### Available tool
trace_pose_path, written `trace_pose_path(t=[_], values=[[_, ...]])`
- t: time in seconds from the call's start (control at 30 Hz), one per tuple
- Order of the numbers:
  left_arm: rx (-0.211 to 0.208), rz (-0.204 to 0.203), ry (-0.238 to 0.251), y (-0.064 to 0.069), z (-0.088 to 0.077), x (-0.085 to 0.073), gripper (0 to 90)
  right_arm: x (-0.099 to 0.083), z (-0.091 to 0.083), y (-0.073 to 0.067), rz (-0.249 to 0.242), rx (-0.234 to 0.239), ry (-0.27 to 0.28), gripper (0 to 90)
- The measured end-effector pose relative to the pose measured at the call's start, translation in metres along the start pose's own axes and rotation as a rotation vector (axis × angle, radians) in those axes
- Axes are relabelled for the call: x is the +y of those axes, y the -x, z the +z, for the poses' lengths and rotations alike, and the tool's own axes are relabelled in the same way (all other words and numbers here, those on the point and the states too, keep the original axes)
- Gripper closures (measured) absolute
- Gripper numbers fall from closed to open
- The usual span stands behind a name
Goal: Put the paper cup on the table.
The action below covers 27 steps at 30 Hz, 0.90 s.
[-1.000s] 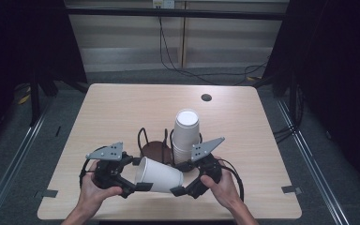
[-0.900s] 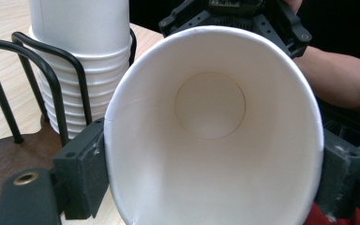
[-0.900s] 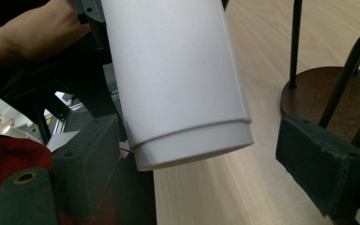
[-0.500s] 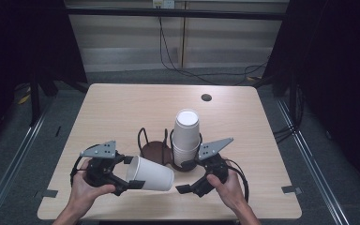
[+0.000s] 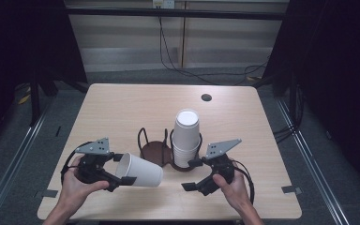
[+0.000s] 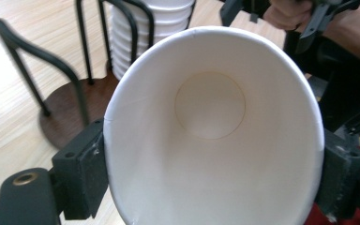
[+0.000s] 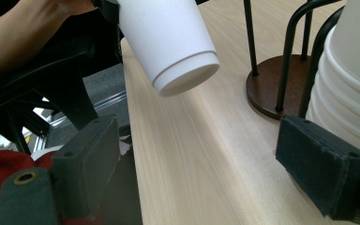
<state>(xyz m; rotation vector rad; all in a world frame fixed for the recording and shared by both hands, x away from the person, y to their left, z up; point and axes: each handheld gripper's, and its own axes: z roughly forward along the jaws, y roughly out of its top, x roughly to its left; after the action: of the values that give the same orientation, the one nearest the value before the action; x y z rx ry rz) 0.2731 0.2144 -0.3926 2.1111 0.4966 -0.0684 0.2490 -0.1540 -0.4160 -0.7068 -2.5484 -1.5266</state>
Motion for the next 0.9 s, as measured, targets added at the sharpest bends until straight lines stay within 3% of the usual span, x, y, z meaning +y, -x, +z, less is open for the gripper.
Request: trace_pose_path(t=[0.4, 0.6, 0.9], values=[[0.07, -0.014, -0.074, -0.009, -0.019, -0.009, 14.9, -0.001, -0.004, 0.001, 0.007, -0.017, 0.009, 14.1], [0.145, -0.045, -0.097, -0.019, -0.033, -0.015, 14.9, -0.001, -0.004, 0.001, 0.007, -0.017, 0.006, 14.2], [0.222, -0.036, -0.19, -0.029, -0.044, -0.011, 14.8, -0.002, -0.002, 0.002, 0.009, -0.021, -0.001, 14.2]])
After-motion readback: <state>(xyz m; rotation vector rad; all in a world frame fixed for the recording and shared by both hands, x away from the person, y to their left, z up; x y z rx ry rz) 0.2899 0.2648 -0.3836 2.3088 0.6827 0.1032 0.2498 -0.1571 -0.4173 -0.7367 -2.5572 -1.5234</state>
